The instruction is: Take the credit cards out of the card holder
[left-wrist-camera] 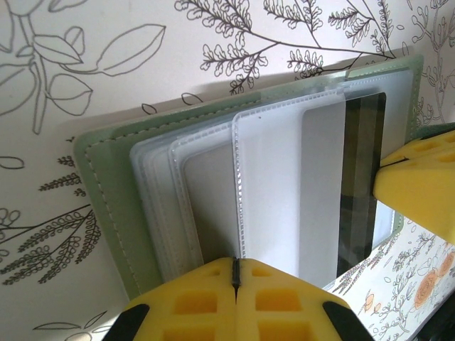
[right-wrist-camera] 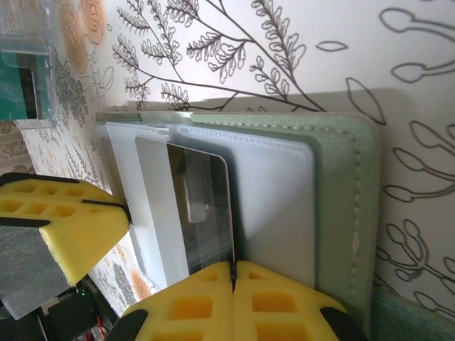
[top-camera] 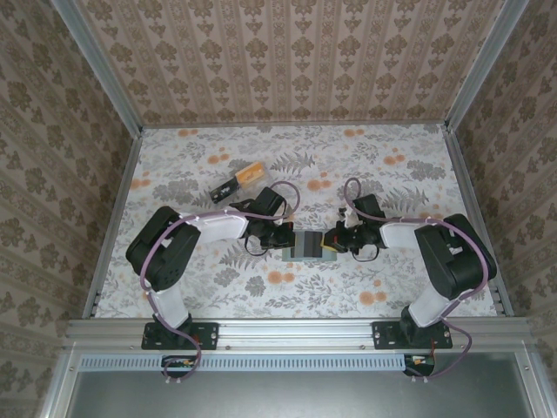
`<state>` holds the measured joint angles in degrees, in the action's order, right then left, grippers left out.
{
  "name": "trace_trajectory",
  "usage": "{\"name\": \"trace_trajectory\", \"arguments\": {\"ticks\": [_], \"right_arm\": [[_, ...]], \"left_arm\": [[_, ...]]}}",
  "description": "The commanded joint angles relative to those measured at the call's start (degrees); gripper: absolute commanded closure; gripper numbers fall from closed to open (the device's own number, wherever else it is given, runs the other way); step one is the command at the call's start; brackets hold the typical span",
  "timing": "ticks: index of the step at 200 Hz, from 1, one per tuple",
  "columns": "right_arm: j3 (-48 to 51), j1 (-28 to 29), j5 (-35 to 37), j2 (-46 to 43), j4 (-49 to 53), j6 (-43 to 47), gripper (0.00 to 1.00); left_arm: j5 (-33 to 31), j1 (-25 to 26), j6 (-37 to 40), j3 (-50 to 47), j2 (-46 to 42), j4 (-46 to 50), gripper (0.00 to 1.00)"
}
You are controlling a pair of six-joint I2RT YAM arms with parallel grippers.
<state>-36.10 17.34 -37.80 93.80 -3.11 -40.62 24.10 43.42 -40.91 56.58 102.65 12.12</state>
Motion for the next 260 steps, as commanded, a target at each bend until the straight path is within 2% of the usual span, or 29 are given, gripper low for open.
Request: {"name": "trace_trajectory", "arguments": {"ticks": [1,22,32,49,117,144,162,175,200,260], "right_arm": [[0.8,-0.6,-0.3,-1.6,2.5,1.7,1.00],[0.7,-1.0,-1.0,-1.8,2.0,1.9,1.00],[0.7,-1.0,-1.9,-1.7,1.1,1.6,0.87],[0.7,-1.0,-3.2,-0.8,-1.0,0.9,0.80],[0.2,0.4,-4.1,2.6,-4.9,-0.5,0.77],[-0.2,1.1,-3.8,2.9,-5.1,-0.7,0.79],[-0.2,1.1,-2.8,2.7,-4.2,-0.6,0.91],[0.0,1.0,-1.5,1.8,-2.7,0.1,0.97],[0.8,-0.1,-0.4,-0.6,0.2,2.0,1.00],[2.5,-3.7,1.8,-7.8,7.0,4.6,1.00]], "left_arm": [[-2.9,-0.5,0.3,-1.3,1.5,4.4,1.00],[-2.8,-0.5,0.3,-1.2,1.2,4.4,1.00],[-2.8,-0.6,0.4,-1.1,1.2,4.5,1.00],[-2.6,-0.5,0.4,-1.1,1.4,4.2,1.00],[-2.2,-0.3,0.2,-1.0,1.8,3.8,1.00],[-2.3,-0.2,0.2,-1.1,1.7,3.7,1.00],[-2.3,-0.2,0.3,-1.1,1.6,3.7,1.00],[-2.4,-0.2,0.2,-1.3,1.3,3.9,1.00],[-2.6,-0.4,0.3,-1.7,1.0,3.9,1.00],[-2.6,-0.6,0.6,-1.9,0.6,3.7,1.00]]}}
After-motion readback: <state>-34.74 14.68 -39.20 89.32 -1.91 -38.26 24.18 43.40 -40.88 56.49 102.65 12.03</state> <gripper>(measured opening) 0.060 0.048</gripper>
